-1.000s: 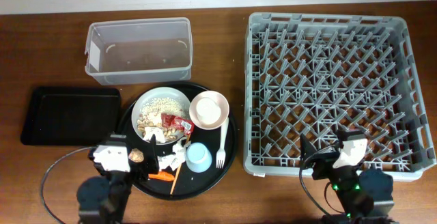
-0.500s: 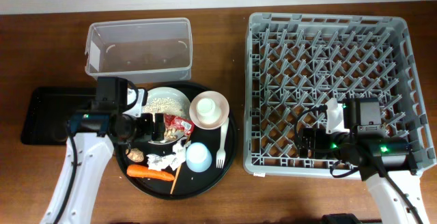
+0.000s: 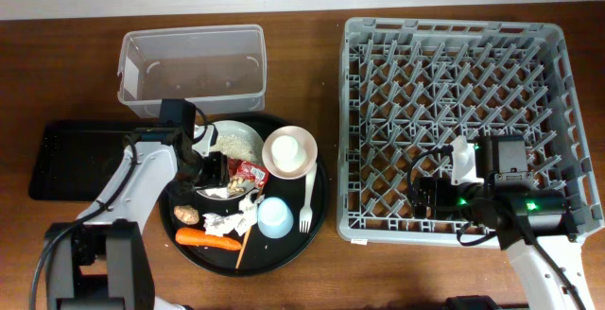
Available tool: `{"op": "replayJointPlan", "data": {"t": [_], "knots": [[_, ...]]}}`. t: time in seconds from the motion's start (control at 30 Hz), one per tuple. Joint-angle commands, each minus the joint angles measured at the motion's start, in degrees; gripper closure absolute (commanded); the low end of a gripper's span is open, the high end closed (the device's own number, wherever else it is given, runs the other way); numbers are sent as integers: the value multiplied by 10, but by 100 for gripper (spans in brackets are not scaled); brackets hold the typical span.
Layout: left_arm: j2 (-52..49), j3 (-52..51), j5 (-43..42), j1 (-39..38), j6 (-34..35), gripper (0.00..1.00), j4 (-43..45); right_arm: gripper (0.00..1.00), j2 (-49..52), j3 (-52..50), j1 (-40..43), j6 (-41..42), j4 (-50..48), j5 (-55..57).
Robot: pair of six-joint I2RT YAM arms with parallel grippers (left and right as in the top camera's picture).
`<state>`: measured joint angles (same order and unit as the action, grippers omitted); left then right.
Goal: Sort waste into correct bins and load items into the dishwasher rack
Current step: 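Grasp the red snack wrapper on the plate with the left gripper, then carry the red wrapper to the clear bin and release it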
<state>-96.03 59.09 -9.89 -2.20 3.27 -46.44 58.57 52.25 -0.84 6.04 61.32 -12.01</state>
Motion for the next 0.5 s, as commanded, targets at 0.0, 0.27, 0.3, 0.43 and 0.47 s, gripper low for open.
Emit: {"op": "replayJointPlan", "data": {"t": [0.0, 0.27, 0.3, 0.43, 0.47], "knots": [[-6, -10, -8, -2, 2, 40, 3, 1, 0, 10, -3, 3, 0, -7], [-6, -42, -2, -2, 2, 76, 10, 2, 0, 10, -3, 3, 0, -7], [-6, -42, -2, -2, 2, 89, 10, 2, 0, 10, -3, 3, 0, -7], [-2, 17, -2, -2, 2, 99, -60, 2, 0, 10, -3, 3, 0, -7], [4, 57, -2, -2, 2, 99, -91, 2, 0, 10, -3, 3, 0, -7]]}}
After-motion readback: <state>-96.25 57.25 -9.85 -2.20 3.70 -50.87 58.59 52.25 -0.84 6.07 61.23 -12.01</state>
